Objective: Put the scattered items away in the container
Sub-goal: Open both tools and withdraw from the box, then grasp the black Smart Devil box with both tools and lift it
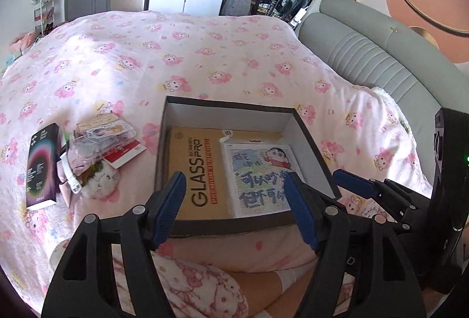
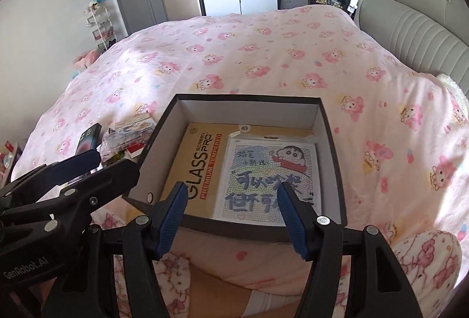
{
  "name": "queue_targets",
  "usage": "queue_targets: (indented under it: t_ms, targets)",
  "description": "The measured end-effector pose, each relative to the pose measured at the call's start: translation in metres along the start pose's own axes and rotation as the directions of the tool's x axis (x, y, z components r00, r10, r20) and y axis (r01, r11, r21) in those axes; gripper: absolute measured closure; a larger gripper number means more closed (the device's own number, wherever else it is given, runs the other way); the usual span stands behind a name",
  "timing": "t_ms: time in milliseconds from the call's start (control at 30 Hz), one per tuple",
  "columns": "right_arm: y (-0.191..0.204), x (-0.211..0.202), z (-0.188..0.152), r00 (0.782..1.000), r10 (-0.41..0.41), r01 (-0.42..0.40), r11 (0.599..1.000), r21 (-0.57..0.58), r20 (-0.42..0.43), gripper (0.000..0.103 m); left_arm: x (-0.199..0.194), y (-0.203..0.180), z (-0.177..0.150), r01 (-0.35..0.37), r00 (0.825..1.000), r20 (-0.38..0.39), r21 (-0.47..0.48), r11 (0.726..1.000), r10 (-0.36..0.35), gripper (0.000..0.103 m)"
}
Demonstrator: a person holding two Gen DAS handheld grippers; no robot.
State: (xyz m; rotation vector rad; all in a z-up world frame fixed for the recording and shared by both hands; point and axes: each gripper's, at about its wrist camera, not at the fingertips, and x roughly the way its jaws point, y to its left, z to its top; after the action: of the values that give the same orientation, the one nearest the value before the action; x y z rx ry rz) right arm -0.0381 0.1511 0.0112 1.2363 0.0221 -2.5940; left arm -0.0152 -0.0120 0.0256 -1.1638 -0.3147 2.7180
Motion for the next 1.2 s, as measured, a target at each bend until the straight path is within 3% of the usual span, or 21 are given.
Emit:
queue_targets:
  t_ms: [167,300,600,800,933,1033,1133,1200]
  targets:
    - [0.03,0.009,0.005,1.0,0.027,-0.027,0.998,-0.064,-0.007,0.043,-0.015,0.032,-0.008,-0.004,1.0,0.003,-0.044,0.999,0.004,0.032]
    - [0.072,0.026,0.013,0.999,0.043,-0.045,0.991,-0.129,-0.018,0.043,-0.028,0.07,-0.014,-0.065,0.998,0.018,-0.112,0.992,0.067,0.032]
    - [0.189,0.064,0.023,0.966,0.231,-0.256,0.926,-0.276,-0.121,0.043,-0.056,0.179,-0.036,-0.143,0.986,0.033,-0.309,0.94,0.161,0.032]
    - [0.23,0.106,0.028,0.917,0.311,-0.373,0.89,-0.261,-0.249,0.043,-0.049,0.26,-0.06,-0.24,0.964,-0.005,-0.459,0.855,0.268,0.033]
    - [0.257,0.144,0.035,0.861,0.357,-0.458,0.855,-0.245,-0.363,0.043,-0.015,0.317,-0.082,-0.242,0.965,-0.06,-0.569,0.786,0.254,0.036]
    - [0.277,0.168,0.037,0.845,0.344,-0.471,0.842,-0.265,-0.41,0.043,0.009,0.352,-0.093,-0.26,0.962,-0.103,-0.625,0.736,0.252,0.045]
    - [0.289,0.193,0.037,0.831,0.319,-0.474,0.835,-0.279,-0.457,0.047,0.027,0.38,-0.097,-0.233,0.969,-0.1,-0.668,0.707,0.224,0.051]
    - [0.292,0.209,0.04,0.816,0.311,-0.48,0.834,-0.271,-0.488,0.053,0.034,0.394,-0.096,-0.251,0.963,-0.105,-0.679,0.69,0.247,0.053]
